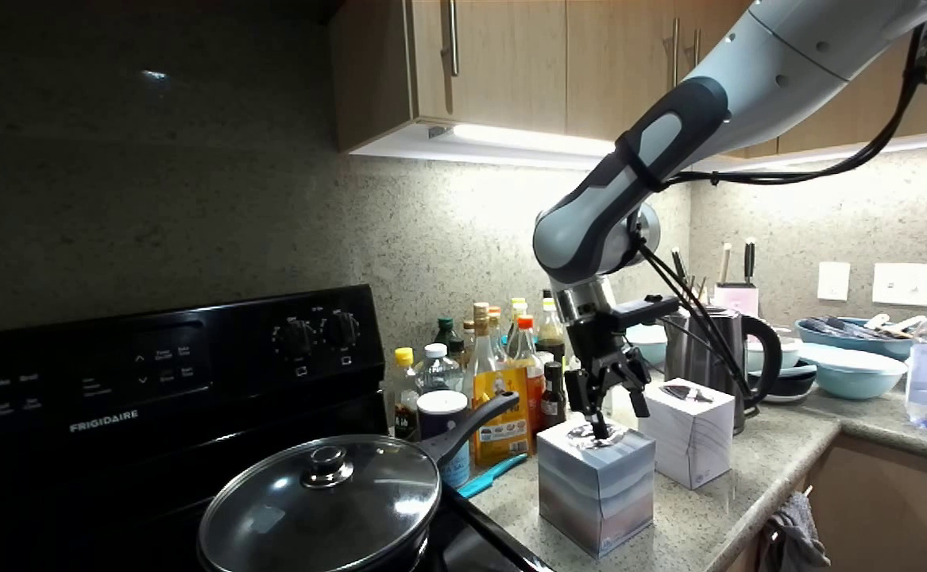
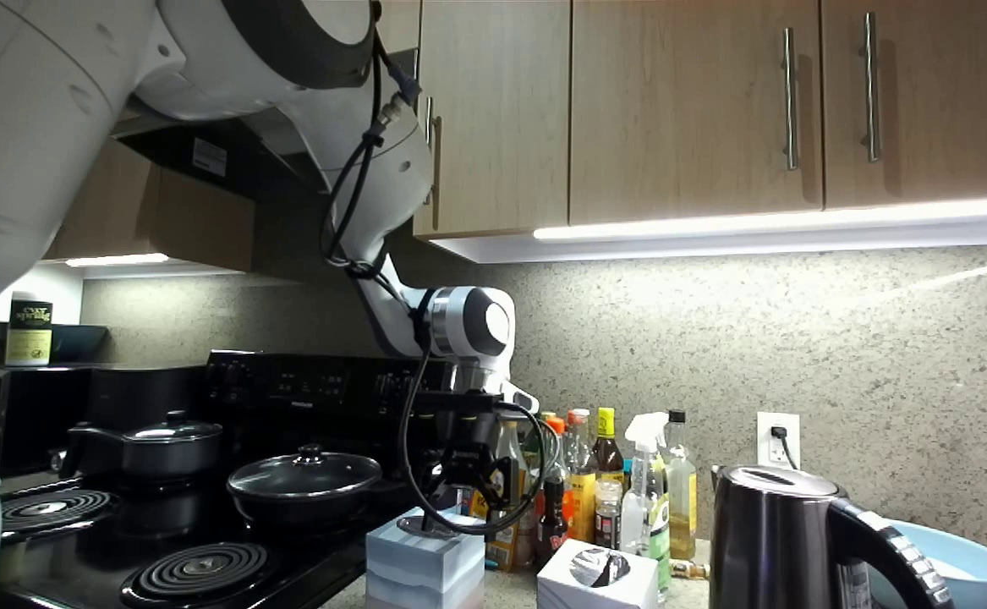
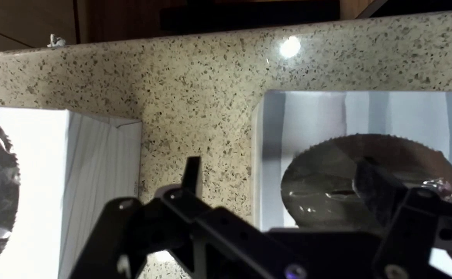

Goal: Unstack the tissue boxes then place the box on the left on top of the box on the right.

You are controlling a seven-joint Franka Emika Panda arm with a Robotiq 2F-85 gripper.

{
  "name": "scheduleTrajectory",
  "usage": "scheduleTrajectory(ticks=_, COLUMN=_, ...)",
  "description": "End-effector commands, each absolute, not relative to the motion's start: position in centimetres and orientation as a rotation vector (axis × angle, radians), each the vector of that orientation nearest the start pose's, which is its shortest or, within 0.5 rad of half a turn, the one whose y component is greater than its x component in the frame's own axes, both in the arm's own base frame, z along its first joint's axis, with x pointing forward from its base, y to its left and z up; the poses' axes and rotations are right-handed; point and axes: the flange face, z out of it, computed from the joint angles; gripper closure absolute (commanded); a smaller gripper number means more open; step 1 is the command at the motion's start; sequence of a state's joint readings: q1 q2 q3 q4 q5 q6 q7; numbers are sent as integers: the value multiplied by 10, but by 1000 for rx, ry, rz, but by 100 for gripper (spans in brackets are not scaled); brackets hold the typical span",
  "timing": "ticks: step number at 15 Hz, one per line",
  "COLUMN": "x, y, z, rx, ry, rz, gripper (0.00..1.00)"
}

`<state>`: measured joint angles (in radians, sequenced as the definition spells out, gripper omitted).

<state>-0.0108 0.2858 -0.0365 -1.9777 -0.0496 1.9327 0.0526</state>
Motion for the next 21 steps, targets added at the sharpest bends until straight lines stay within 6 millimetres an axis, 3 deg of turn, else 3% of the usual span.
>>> scheduleTrajectory(ticks=1, x=574, y=-27, z=297, rx=-3153, ry=57, rz=543, gripper=27)
scheduleTrajectory(ticks=7, x=583, y=-21, z=293, rx=-3153, ry=49, rz=539, gripper=66)
scheduleTrajectory(ticks=12, x=574, y=-33, z=327, rx=-3170, ry=142, rz=471, gripper=96)
scheduleTrajectory(ticks=13, x=571, y=-39, z=337, rx=-3173, ry=183, rz=446, gripper=99)
scheduleTrajectory(ticks=15, x=563, y=-55, z=362, rx=-3173, ry=269, rz=391, gripper=96)
scheduleTrajectory(ticks=21, x=529, y=-115, z=434, rx=-3156, ry=463, rz=272, gripper=96)
